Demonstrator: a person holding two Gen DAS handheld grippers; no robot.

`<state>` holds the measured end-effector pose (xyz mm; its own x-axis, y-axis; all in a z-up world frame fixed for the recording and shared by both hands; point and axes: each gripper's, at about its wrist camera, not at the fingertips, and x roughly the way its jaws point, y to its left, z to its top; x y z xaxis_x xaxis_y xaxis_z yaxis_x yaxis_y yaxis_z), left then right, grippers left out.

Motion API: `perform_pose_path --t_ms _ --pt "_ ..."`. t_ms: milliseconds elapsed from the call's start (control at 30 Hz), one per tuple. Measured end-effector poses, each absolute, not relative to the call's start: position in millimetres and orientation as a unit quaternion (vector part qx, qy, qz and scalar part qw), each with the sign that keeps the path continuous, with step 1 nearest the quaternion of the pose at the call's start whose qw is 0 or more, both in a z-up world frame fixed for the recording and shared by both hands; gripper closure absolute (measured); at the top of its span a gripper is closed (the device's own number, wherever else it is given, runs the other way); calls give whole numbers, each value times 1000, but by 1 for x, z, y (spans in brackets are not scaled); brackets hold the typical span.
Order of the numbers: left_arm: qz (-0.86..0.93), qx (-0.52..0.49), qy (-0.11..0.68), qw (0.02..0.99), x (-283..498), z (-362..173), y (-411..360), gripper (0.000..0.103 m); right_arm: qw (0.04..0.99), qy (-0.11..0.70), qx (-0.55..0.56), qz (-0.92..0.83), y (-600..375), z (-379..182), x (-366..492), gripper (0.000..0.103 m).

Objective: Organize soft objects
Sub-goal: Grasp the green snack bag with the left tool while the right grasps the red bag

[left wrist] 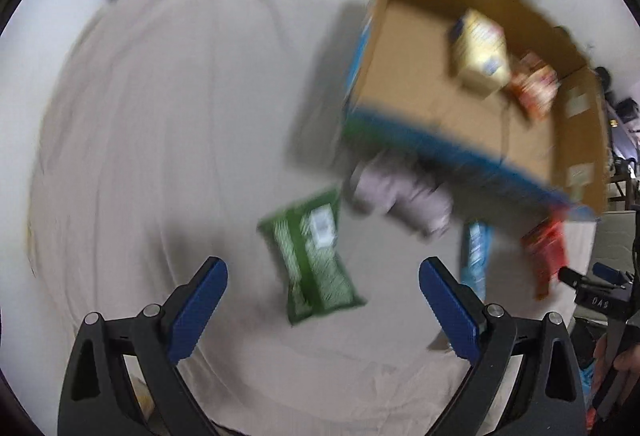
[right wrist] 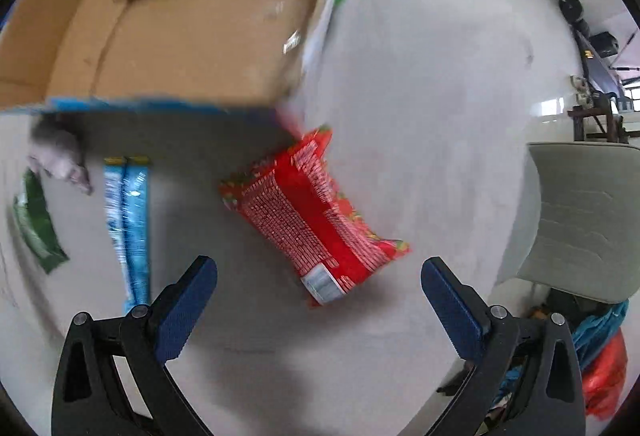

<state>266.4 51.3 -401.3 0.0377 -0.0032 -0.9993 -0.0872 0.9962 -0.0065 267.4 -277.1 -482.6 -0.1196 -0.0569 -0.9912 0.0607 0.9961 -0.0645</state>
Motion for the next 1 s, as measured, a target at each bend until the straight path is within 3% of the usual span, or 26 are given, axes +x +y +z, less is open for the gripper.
perform_pose_path --t_ms 233,300,367,400,467,633,900,967,1000 --pt "43 -50 756 651 254 -491 59 5 668 743 -11 -37 -270 -521 275 0" --pt "40 -34 767 639 253 -509 52 15 671 741 9 -43 -274 -521 275 2" --pt "32 -36 778 626 251 -523 47 42 662 748 26 -50 -277 -519 273 15" --pt "30 -39 780 624 250 -526 45 45 657 751 35 -51 -280 -518 270 18" --pt "32 -32 777 628 247 -528 41 47 642 762 56 -58 -286 -520 263 29" --pt "13 4 768 640 234 -521 13 54 589 788 178 -30 -292 -524 244 31" --pt "-12 17 766 642 218 -523 -19 53 626 758 162 -82 -297 -527 250 31" --pt "-17 16 766 643 218 -521 -19 54 625 758 158 -100 -296 -529 249 43" --pt "-19 20 765 644 221 -521 -16 54 623 759 154 -109 -290 -532 251 43"
